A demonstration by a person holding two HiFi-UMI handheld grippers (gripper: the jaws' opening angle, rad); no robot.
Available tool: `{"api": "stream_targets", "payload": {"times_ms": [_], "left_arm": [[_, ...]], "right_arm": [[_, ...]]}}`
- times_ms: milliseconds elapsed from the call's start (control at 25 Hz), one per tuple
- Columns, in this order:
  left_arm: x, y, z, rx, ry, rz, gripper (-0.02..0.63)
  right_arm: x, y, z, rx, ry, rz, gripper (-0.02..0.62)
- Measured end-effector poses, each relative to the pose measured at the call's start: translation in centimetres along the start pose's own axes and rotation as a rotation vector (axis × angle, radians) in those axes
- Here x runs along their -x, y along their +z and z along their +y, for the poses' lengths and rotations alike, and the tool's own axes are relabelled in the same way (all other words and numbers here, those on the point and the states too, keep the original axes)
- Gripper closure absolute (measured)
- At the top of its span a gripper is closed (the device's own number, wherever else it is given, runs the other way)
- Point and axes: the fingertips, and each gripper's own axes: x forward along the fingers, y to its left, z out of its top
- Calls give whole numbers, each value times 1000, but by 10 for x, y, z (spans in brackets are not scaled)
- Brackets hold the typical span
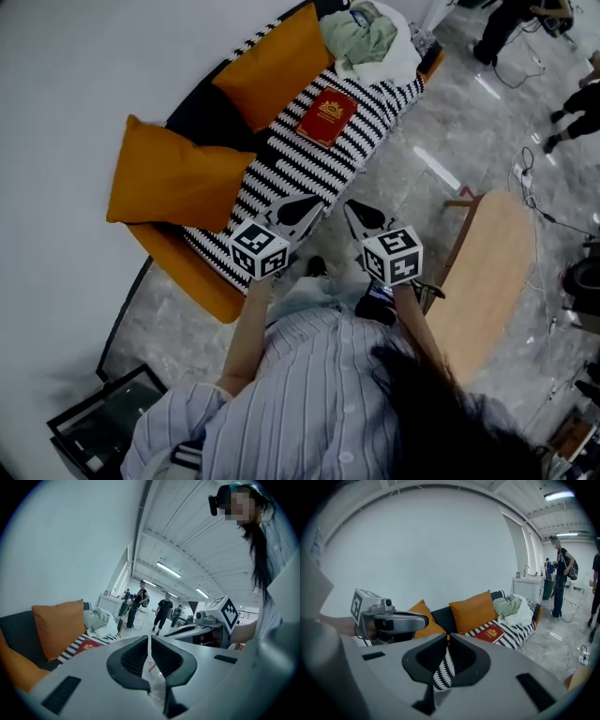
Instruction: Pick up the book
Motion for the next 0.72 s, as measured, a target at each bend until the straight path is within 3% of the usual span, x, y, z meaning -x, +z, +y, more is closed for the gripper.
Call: {"api": "stream_targets", "payload": {"times_ms": [280, 720], "left_arm": [[-3, 6, 7, -1, -18, -6, 595], [-16, 19, 43, 39, 37, -37, 594]], "right_arm": [[-7, 11, -8, 9, -22, -3, 566], [-33, 23, -29, 18, 14, 27, 566]]}}
